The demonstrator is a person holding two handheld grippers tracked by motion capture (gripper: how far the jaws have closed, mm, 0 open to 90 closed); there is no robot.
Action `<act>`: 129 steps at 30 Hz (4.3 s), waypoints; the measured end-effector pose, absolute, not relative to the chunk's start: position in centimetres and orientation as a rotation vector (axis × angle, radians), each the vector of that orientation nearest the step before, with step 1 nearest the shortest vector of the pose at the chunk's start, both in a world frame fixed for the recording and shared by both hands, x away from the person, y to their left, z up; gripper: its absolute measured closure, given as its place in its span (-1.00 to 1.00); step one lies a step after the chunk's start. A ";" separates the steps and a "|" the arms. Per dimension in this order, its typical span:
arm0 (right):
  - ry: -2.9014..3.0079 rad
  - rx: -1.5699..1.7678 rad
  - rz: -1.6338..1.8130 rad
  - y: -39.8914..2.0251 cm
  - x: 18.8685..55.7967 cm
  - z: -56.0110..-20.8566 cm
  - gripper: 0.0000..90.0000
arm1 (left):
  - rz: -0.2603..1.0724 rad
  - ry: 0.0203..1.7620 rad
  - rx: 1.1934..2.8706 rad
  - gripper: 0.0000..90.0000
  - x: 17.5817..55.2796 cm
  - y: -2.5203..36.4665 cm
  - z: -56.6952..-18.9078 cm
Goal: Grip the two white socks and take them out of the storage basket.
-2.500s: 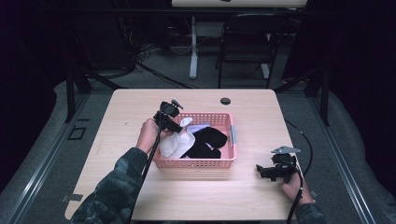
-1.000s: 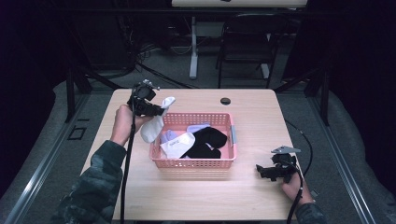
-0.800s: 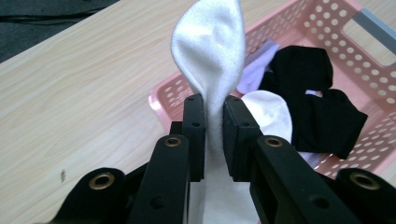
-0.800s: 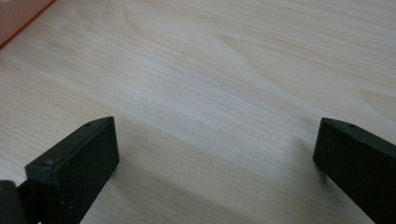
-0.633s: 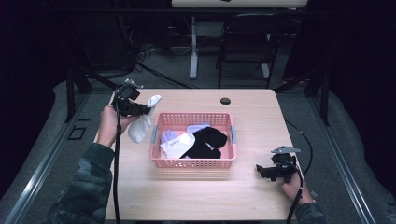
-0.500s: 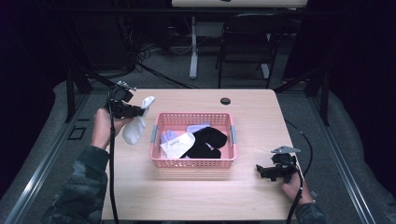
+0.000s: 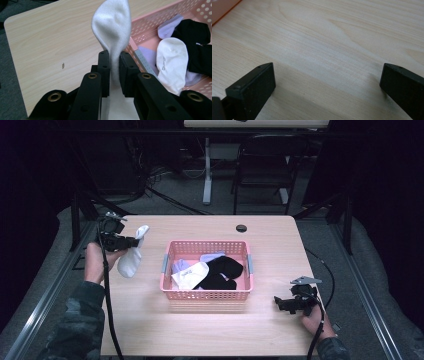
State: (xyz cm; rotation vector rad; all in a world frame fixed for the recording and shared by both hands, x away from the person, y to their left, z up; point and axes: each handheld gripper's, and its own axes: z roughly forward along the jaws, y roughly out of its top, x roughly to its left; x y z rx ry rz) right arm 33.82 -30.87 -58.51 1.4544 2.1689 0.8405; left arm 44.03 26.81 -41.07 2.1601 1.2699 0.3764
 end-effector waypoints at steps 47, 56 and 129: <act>2.160 1.460 0.839 -30.8 33.8 -58.5 -1.00 | 0.186 1.599 2.160 -0.44 44.4 32.1 -51.5; 2.160 1.459 0.840 -30.8 33.8 -58.5 -1.00 | 0.280 1.452 2.127 -0.76 43.7 29.6 -46.4; 2.155 1.460 0.841 -30.8 33.7 -58.6 -1.00 | 0.015 1.144 2.638 0.70 46.0 12.2 -51.2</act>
